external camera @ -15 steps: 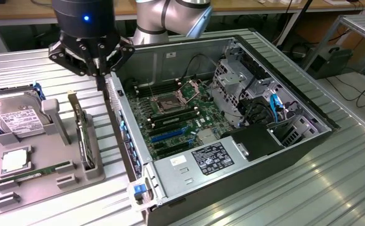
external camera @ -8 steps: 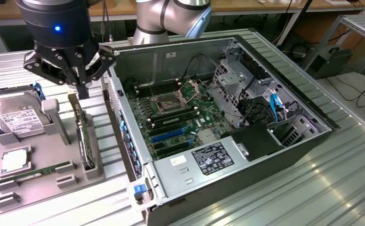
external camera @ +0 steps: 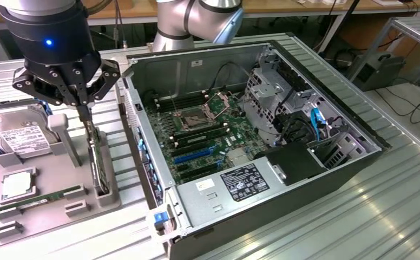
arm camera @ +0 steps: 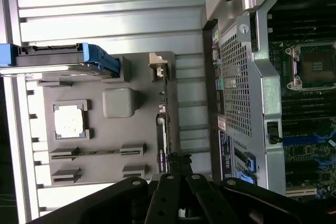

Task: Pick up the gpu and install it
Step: 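Reach for the gpu, then pick up the gpu and move the gpu toward the slot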

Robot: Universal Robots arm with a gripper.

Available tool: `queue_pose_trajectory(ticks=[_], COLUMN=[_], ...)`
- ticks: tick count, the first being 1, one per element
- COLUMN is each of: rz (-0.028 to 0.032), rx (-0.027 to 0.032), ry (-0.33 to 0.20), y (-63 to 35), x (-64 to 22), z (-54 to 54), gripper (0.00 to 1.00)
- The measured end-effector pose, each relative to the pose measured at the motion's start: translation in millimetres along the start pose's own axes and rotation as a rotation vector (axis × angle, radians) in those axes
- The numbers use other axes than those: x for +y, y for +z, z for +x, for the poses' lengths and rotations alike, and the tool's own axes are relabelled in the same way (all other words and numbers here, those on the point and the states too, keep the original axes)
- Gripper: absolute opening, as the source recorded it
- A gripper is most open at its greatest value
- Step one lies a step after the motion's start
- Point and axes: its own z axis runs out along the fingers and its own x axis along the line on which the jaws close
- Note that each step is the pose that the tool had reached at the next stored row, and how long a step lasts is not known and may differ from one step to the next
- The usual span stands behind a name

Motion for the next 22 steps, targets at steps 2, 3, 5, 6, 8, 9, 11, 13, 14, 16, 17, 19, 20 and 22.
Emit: queue_pose_trajectory(ticks=[2, 3, 5, 6, 8, 9, 11, 13, 14, 16, 17, 19, 20, 22], rz=[0.0000, 0.0000, 0.0000, 0.0000, 0.0000, 0.0000, 0.0000, 0.0000, 0.0000, 0.0001, 0.0019, 0.0065, 0.0069, 0.0070], rx=[0.0000, 0.0000, 0.0000, 0.0000, 0.0000, 0.0000, 0.0000, -0.0001, -0.0001, 0.0000, -0.0002, -0.0006, -0.0006, -0.0007], ry=[0.000, 0.000, 0.000, 0.000, 0.000, 0.000, 0.000, 0.000, 0.000, 0.000, 0.000, 0.000, 0.000, 0.000], y=[0.0, 0.0, 0.0, 0.0, 0.0, 0.0, 0.0, 0.0, 0.0, 0.1, 0.7, 3.0, 4.9, 8.4], x=[0.0, 0.0, 0.0, 0.0, 0.0, 0.0, 0.0, 0.0, 0.0, 0.0, 0.0, -0.2, -0.2, -0.3], z=[0.0, 0.0, 0.0, 0.0, 0.0, 0.0, 0.0, 0.0, 0.0, 0.0, 0.0, 0.1, 0.1, 0.6], gripper=[0.11, 0.11, 0.11, 0.11, 0.11, 0.11, 0.11, 0.17, 0.17, 0.30, 0.30, 0.42, 0.42, 0.42])
